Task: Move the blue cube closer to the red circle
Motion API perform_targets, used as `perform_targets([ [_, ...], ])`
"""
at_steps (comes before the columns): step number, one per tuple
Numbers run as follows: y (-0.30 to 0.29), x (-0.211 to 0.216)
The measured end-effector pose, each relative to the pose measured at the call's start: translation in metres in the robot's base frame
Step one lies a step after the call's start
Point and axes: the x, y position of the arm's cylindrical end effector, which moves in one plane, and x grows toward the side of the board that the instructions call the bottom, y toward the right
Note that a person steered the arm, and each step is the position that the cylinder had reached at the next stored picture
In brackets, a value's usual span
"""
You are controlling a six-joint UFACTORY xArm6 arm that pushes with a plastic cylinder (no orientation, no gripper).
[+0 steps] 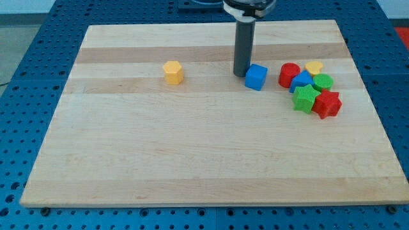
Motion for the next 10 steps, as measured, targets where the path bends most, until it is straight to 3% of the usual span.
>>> perform_targets([
  [3, 0.015, 0.024],
  [5, -0.025, 0.047],
  [6, -0.017, 0.063],
  [8, 0.048, 0.059],
  [9, 0.053, 0.059],
  [10, 0.000, 0.063],
])
